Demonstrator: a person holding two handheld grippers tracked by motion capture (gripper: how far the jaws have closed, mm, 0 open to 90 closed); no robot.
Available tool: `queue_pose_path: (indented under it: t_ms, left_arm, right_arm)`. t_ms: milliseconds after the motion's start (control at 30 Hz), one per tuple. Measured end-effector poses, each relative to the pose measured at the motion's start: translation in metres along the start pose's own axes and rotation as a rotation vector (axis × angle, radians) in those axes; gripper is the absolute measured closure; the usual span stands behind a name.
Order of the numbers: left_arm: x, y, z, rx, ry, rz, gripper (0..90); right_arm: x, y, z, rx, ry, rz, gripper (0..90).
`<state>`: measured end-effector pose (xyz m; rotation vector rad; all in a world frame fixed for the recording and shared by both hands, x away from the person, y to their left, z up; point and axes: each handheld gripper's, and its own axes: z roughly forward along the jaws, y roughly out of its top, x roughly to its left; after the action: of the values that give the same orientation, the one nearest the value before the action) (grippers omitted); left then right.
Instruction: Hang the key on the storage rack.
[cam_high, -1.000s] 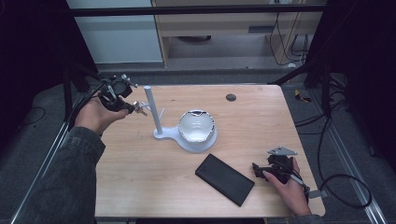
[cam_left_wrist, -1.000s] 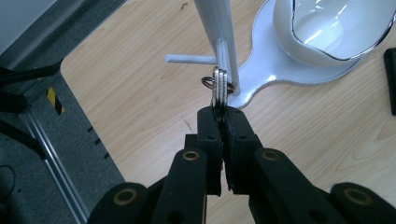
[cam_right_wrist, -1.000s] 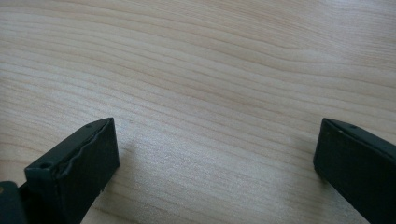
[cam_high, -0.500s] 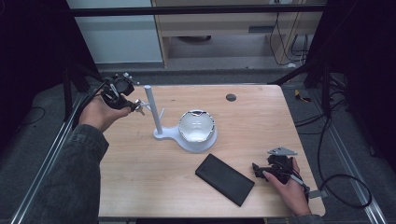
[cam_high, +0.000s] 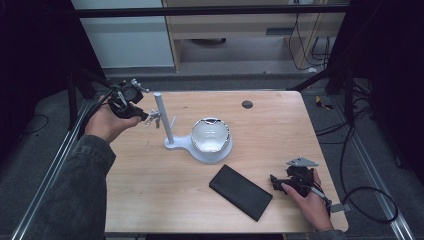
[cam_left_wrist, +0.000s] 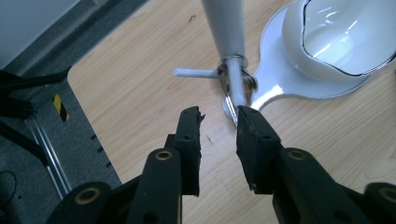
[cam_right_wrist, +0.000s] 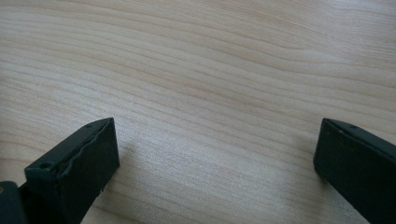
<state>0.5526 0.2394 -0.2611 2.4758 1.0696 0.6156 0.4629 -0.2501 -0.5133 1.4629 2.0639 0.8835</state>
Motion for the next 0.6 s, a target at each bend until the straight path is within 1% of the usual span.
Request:
queue_pose_path:
  t_ms: [67, 100, 133, 167, 200, 233, 267, 400, 467, 500, 533, 567, 600]
  left_arm:
    - [-0.004, -0.007, -0.008, -0.033, 0.01, 0.0, 67.7]
    - [-0.006, -0.01, -0.011, -0.039, 0.011, 0.001, 66.3]
    - [-0.009, -0.014, -0.013, -0.047, 0.015, 0.005, 63.8]
    - [-0.014, -0.019, -0.015, -0.057, 0.024, 0.007, 59.5]
    - [-0.019, -0.024, -0.015, -0.065, 0.02, 0.009, 54.2]
    - [-0.023, -0.027, -0.015, -0.073, 0.017, 0.01, 52.3]
    - [-0.028, -0.032, -0.014, -0.087, 0.015, 0.013, 49.3]
    - [-0.054, -0.044, -0.002, -0.121, -0.016, 0.016, 28.1]
    - [-0.064, -0.048, 0.003, -0.151, -0.026, 0.018, 23.8]
    - [-0.069, -0.049, 0.006, -0.169, -0.04, 0.015, 19.6]
    - [-0.075, -0.051, 0.01, -0.178, -0.056, 0.022, 16.5]
    - [-0.08, -0.052, 0.013, -0.189, -0.063, 0.043, 13.7]
    - [-0.087, -0.054, 0.017, -0.2, -0.074, 0.057, 11.4]
  right_arm:
    - [0.0, 0.0, 0.0, 0.0, 0.0, 0.0, 0.5]
    - [0.0, 0.0, 0.0, 0.0, 0.001, 0.0, 0.5]
    - [0.0, 0.0, 0.0, 0.0, 0.001, 0.0, 0.5]
    - [0.0, 0.0, 0.0, 0.0, 0.002, 0.0, 0.5]
    - [0.0, 0.0, 0.0, 0.002, 0.001, -0.001, 0.5]
    - [0.0, 0.0, 0.0, 0.002, 0.0, -0.001, 0.5]
    - [0.0, 0.0, 0.0, 0.002, 0.001, -0.001, 0.5]
    - [0.0, 0.0, 0.0, 0.003, 0.003, 0.003, 0.5]
    - [0.0, 0.0, 0.0, 0.003, 0.005, 0.005, 0.5]
    - [0.0, 0.0, 0.0, 0.003, 0.005, 0.005, 0.5]
    - [0.0, 0.0, 0.0, 0.002, 0.005, 0.005, 0.5]
    - [0.0, 0.0, 0.0, 0.003, 0.005, 0.005, 0.5]
    - [0.0, 0.0, 0.0, 0.003, 0.005, 0.005, 0.5]
